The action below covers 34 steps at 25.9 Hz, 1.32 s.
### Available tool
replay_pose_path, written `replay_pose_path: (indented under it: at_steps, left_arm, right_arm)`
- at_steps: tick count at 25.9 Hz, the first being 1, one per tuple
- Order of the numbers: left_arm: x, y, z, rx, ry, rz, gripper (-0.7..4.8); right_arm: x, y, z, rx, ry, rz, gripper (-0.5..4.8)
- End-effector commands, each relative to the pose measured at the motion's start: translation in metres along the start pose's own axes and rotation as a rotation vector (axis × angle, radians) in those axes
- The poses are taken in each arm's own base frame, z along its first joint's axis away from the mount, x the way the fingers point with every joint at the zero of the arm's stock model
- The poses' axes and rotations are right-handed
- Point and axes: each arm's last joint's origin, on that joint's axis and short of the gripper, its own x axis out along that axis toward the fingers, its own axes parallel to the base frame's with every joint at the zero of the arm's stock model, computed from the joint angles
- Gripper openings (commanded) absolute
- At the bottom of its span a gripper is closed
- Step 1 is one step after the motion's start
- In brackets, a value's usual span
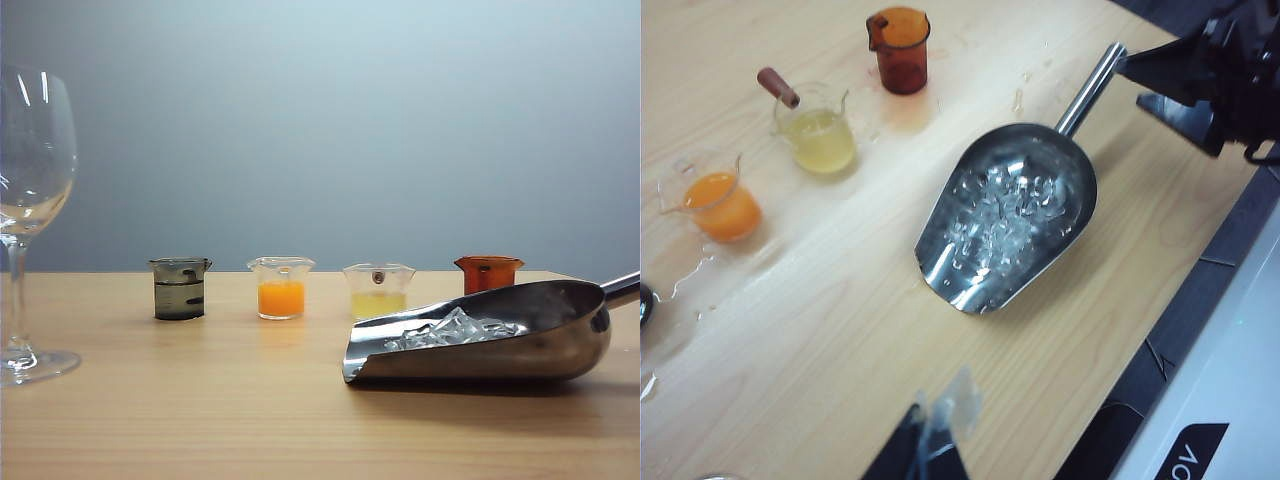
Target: Pick up the ice scoop on the desk filled with ice cubes, pour the ice into the goblet, and finally put the scoop back on the table.
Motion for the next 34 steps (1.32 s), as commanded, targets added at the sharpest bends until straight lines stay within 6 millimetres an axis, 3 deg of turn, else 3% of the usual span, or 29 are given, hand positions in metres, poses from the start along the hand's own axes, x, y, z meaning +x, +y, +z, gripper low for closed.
replay_pose_path:
  at_steps: [1,3,7,14,19,23,32,34]
  left_arm:
    - [-0.001,0.0,0.003,-0.002,-0.022,-0.003,-0.05]
    - [0.0,0.0,0.003,-0.003,-0.021,-0.003,-0.05]
    - [0.0,0.0,0.003,-0.003,-0.02,-0.003,-0.05]
    - [0.0,0.0,0.003,-0.003,-0.019,-0.003,-0.05]
    - [0.0,0.0,0.003,-0.002,-0.019,-0.003,-0.05]
    - [0.0,0.0,0.003,-0.003,-0.018,-0.003,-0.05]
    - [0.0,0.0,0.001,-0.002,-0.003,-0.003,-0.05]
    - [0.0,0.0,0.001,-0.002,-0.003,-0.002,-0.05]
  right_arm:
    - [0.002,0.002,-0.001,0.006,0.01,0.038,4.79]
    - [0.007,0.0,-0.005,0.034,-0.001,0.093,4.79]
    - [0.015,-0.007,-0.007,0.023,-0.011,0.039,4.79]
    - [0.031,-0.002,0.002,0.037,-0.046,0.1,4.79]
    - [0.046,-0.008,0.004,0.05,-0.017,0.068,4.79]
    - [0.057,-0.008,0.004,0.067,-0.046,0.093,4.17]
    - [0.074,-0.011,-0.003,0.074,-0.01,0.126,4.16]
    - [0.075,-0.011,-0.004,0.075,-0.012,0.129,3.93]
